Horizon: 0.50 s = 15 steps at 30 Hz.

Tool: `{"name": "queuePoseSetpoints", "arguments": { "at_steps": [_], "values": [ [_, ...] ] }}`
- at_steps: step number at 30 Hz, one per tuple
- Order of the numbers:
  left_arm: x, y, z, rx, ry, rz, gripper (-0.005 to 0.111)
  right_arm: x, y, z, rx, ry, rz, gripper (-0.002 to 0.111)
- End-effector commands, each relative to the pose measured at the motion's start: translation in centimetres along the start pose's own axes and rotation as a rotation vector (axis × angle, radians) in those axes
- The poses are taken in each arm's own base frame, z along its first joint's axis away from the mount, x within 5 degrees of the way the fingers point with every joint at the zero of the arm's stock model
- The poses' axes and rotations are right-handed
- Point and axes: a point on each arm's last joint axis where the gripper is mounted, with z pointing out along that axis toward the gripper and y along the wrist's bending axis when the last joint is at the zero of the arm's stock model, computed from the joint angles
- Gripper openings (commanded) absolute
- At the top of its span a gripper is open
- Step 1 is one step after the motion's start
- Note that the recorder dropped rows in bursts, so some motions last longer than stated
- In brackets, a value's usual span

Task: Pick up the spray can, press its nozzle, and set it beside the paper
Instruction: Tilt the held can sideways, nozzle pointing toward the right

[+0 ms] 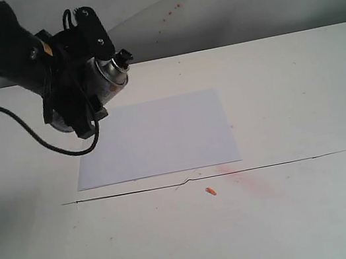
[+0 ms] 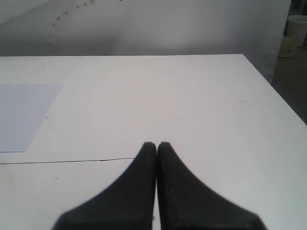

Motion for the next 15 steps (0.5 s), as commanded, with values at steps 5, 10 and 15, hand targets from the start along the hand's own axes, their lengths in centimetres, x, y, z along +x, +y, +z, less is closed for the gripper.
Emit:
{"name": "queuePoseSetpoints", "arguments": {
  "at_steps": [5, 10, 15],
  "values": [
    [-1.9, 1.7, 2.8, 0.14, 0.106, 0.026, 0.0, 0.1, -0.1, 0.0, 0.012, -0.007, -0.01, 0.0],
    [-2.7, 2.6, 5.4, 0.206, 0.157, 0.026, 0.0, 0.1, -0.1, 0.0, 0.012, -0.007, -0.01, 0.0],
    [-2.8, 3.1, 7.2, 0.265, 0.214, 0.022, 0.0, 0.1, -0.1, 0.0, 0.012, -0.007, -0.01, 0.0]
  ]
}}
